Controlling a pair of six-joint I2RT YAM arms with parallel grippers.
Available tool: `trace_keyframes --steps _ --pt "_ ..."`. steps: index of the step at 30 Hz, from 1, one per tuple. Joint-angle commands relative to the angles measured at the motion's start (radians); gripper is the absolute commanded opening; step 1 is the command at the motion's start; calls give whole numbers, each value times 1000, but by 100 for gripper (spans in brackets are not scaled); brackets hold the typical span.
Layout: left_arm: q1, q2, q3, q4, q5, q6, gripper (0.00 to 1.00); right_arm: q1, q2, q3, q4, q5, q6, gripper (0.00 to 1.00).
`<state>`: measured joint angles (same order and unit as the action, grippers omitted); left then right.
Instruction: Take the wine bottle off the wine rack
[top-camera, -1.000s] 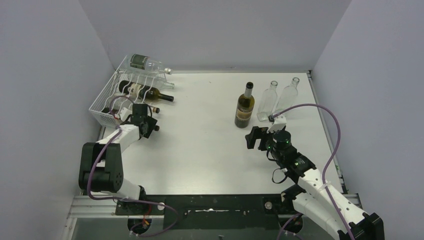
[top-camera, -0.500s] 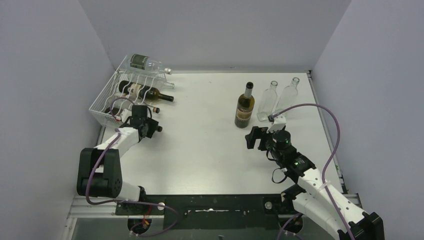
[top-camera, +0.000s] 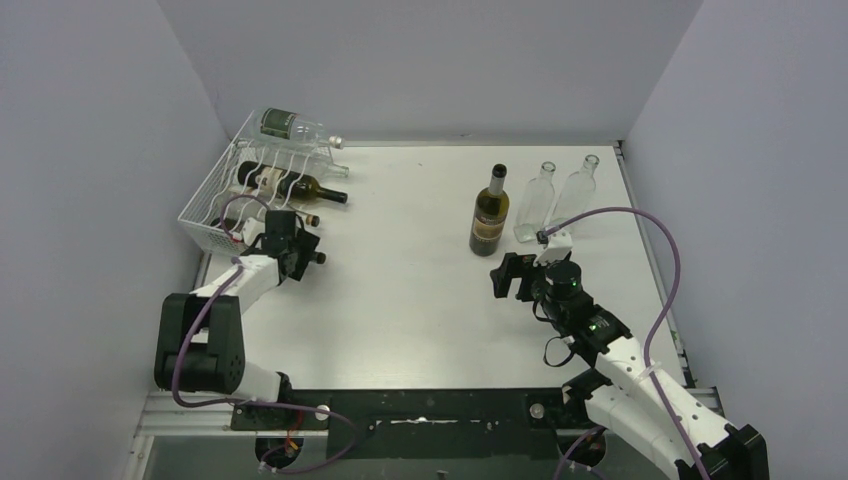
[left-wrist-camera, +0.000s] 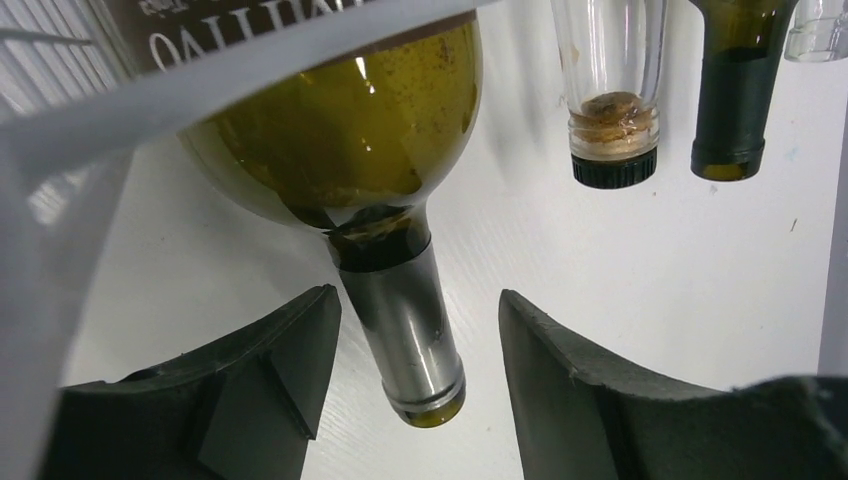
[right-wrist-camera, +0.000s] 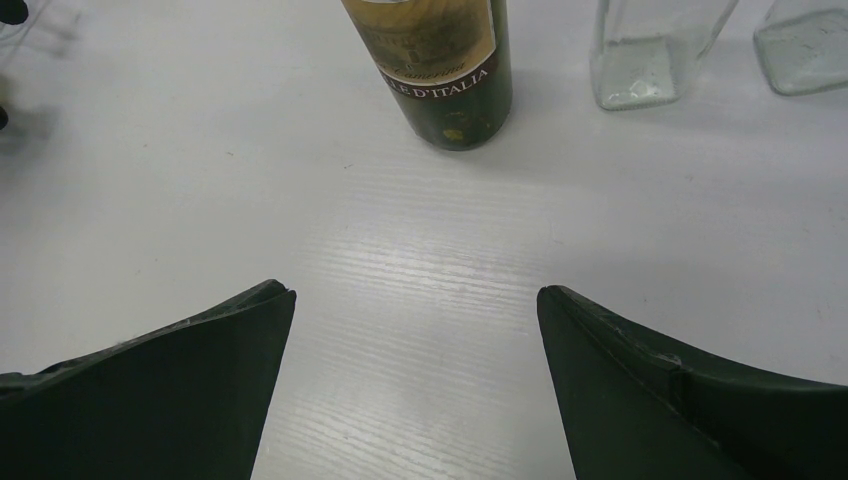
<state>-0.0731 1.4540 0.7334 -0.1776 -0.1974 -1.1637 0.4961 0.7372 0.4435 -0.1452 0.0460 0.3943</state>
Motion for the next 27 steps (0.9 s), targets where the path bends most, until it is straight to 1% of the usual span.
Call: trace_keyframes --steps 1,6,12,18,27 --pt "-2 55 17 29 45 1 59 -8 -20 26 17 12 -1 98" --pt "-1 89 20 45 74 0 50 -7 -19 27 16 12 -2 98" --pt "-4 55 3 48 107 -9 41 -7 -10 29 20 12 -4 98" --pt "-7 -49 -44 36 144 -46 30 -8 3 29 34 10 -7 98" --pt "-19 -245 -114 -23 171 -111 21 -6 22 22 58 6 -14 98"
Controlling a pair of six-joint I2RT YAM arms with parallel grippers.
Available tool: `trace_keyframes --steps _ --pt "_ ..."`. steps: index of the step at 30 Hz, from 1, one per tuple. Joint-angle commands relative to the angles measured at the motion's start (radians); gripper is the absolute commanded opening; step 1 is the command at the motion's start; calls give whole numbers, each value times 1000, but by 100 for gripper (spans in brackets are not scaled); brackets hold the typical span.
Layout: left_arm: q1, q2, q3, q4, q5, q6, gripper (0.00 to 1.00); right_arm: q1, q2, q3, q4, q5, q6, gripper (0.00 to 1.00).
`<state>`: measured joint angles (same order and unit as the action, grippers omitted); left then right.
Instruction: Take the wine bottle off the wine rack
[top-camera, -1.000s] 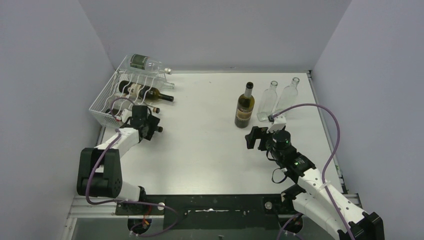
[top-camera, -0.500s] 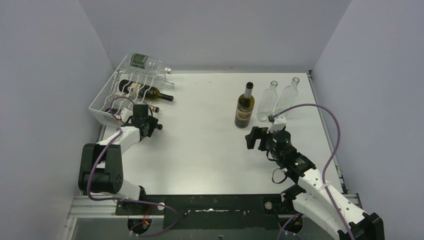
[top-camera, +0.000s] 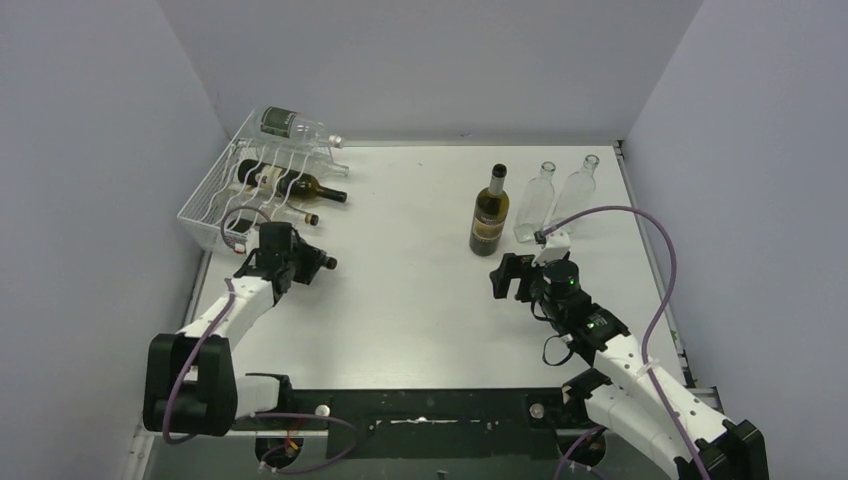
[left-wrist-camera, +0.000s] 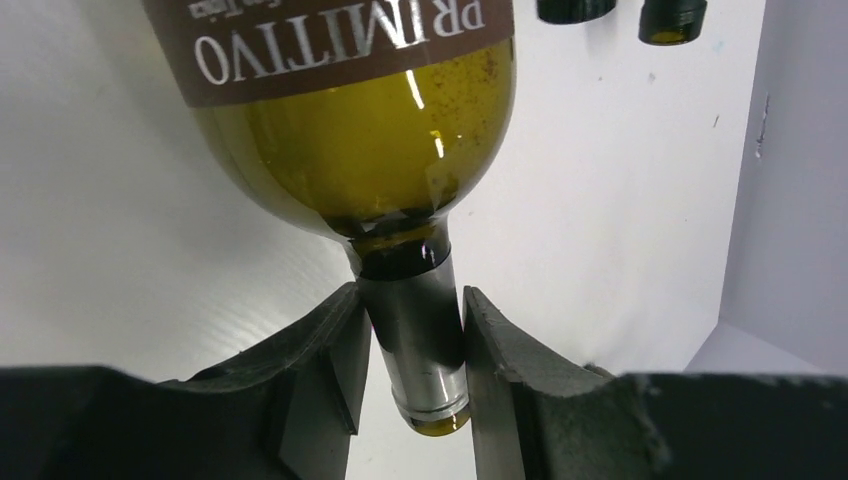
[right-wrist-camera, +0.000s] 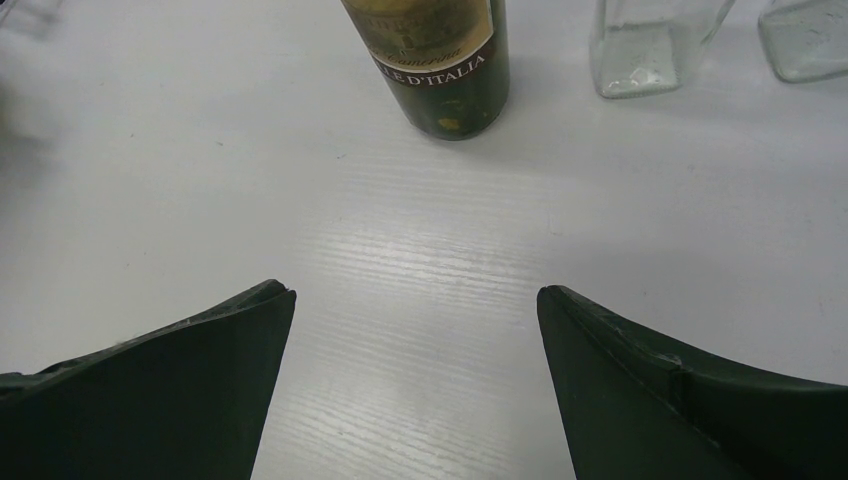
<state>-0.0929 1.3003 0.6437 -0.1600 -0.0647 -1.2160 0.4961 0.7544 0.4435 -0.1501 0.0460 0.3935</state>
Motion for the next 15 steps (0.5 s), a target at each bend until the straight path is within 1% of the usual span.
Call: trace_keyframes --steps 1,5,10,15 --pt "1 -110 -32 -45 45 -63 20 -6 7 21 66 8 -15 98" --pt "-2 -184 -63 -75 82 -80 15 -5 26 28 75 -8 -34 98" --pt "-12 -272 -82 -130 133 -87 8 8 47 31 117 -87 -91 98" --pt "-20 -368 -74 -214 181 -96 0 63 72 30 184 -104 -158 98"
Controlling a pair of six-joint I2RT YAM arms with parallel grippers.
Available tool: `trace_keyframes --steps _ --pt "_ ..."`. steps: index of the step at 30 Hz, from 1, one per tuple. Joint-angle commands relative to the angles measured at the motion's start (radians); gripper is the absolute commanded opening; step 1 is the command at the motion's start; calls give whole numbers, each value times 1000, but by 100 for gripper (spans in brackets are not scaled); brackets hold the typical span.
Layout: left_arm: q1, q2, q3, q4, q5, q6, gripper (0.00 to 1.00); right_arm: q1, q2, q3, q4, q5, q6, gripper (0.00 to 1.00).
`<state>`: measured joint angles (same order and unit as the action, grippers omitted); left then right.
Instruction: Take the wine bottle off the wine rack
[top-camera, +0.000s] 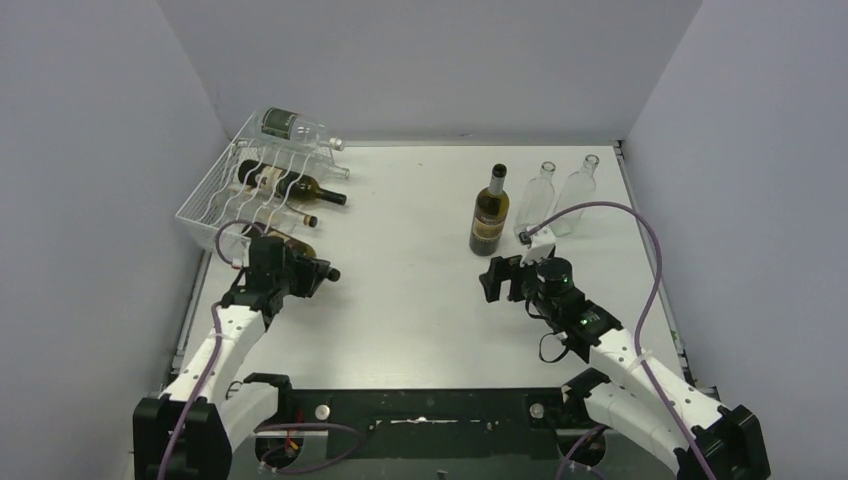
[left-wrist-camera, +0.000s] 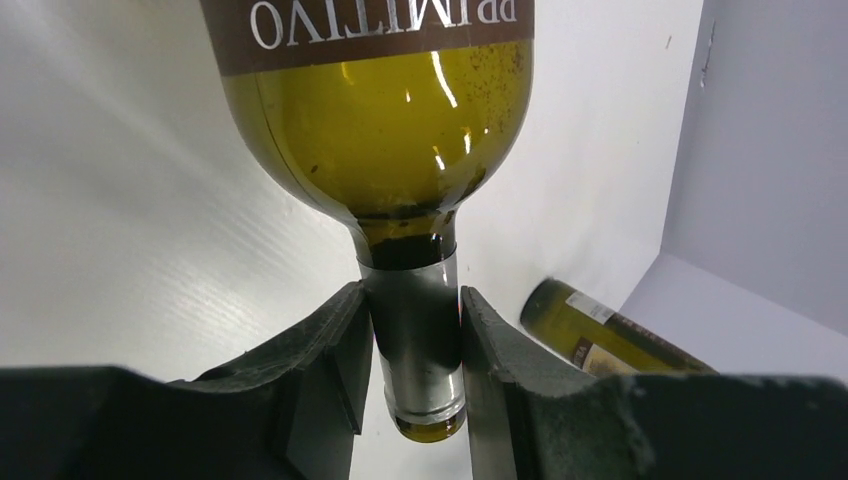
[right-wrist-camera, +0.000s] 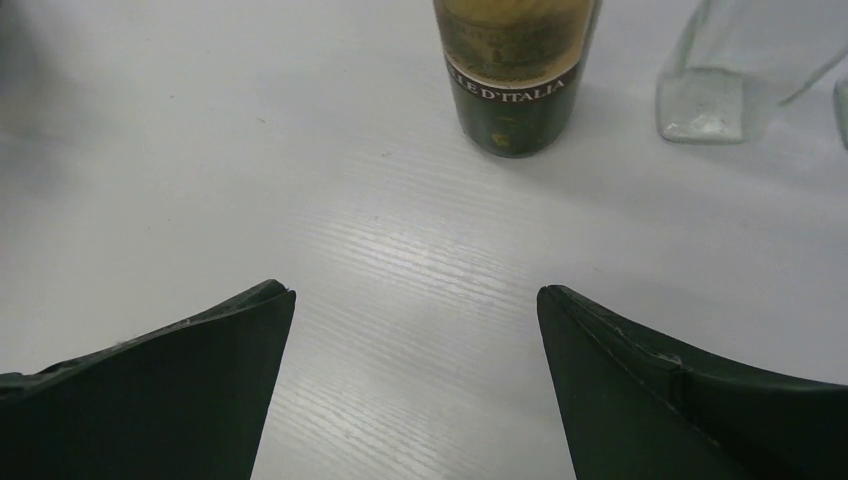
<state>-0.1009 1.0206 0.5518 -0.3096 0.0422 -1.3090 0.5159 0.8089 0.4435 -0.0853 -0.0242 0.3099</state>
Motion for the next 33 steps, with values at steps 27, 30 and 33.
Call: trace_keyframes --steps 27,30,33 --pt "-42 -307 275 -365 352 -11 0 266 442 139 725 -339 -443 98" --pt "-43 -283 323 -401 403 21 0 290 519 174 816 -375 -488 98" --pt "-43 -254 376 -459 422 73 0 314 585 256 777 -406 -542 98"
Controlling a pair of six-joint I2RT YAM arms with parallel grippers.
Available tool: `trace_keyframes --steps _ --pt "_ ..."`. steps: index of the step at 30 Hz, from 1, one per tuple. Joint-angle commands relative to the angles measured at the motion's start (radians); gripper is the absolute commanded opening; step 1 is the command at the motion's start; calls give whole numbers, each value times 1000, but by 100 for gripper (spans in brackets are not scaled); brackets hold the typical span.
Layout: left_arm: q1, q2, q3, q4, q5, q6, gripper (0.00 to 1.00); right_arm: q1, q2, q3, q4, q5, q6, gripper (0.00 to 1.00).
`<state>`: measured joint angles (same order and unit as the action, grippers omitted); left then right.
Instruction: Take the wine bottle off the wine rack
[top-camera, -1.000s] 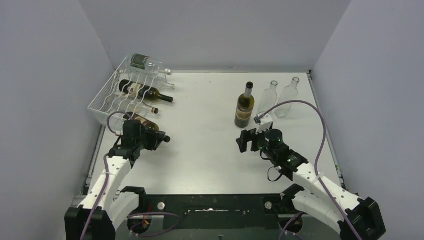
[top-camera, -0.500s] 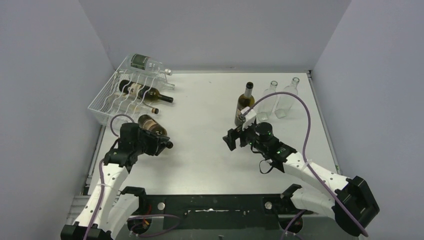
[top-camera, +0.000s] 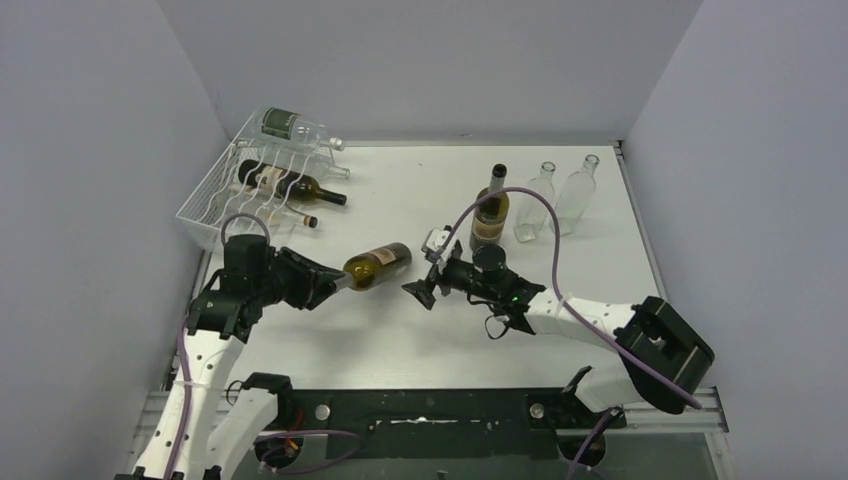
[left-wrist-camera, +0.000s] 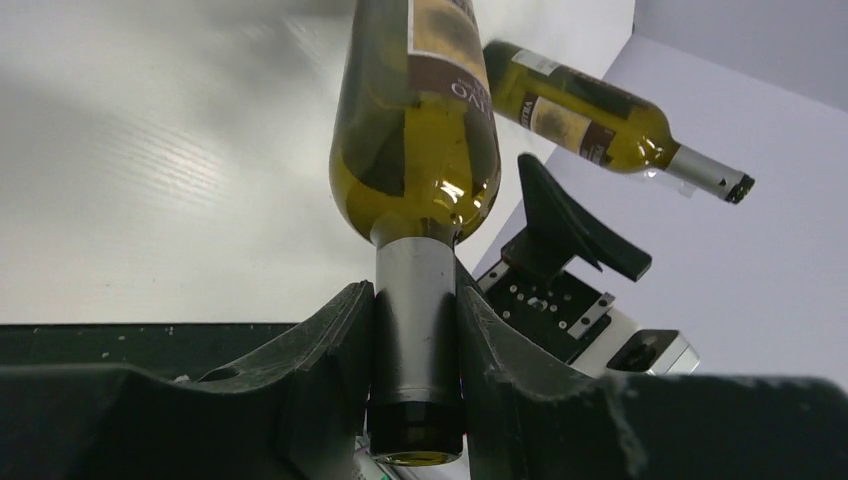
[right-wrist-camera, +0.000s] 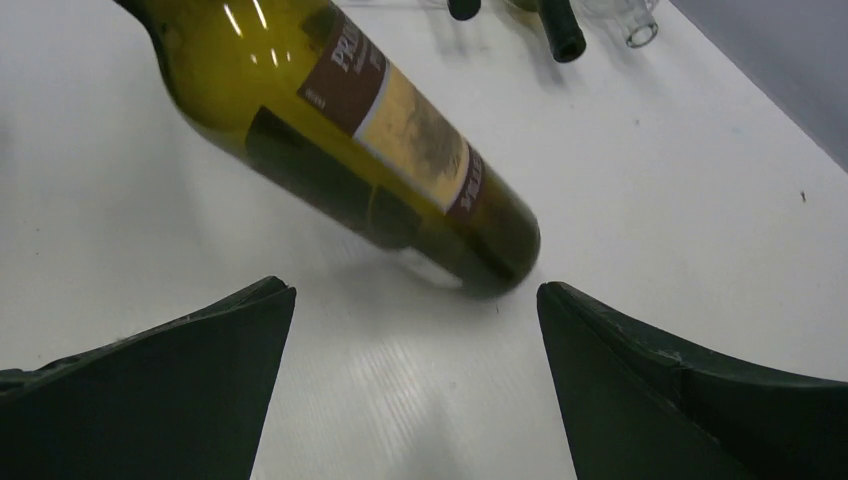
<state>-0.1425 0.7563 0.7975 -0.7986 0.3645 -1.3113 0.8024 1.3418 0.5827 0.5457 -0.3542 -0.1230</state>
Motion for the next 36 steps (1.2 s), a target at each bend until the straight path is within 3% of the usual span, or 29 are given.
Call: trace_keyframes --steps 1,6,11,23,30,36 --pt "-2 14 136 24 100 82 0 32 68 130 155 -83 -122 98" --pt "-2 31 122 37 174 86 0 39 111 172 139 -236 -212 98" --pt "-2 54 121 29 200 125 0 64 169 226 76 -287 -251 98" --pt "-2 71 104 18 221 162 0 131 307 357 -116 -195 -485 98" --pt "-2 67 83 33 232 158 0 142 371 414 -131 -166 -545 99" --pt "-2 65 85 40 233 171 3 144 352 380 -84 -159 -540 84"
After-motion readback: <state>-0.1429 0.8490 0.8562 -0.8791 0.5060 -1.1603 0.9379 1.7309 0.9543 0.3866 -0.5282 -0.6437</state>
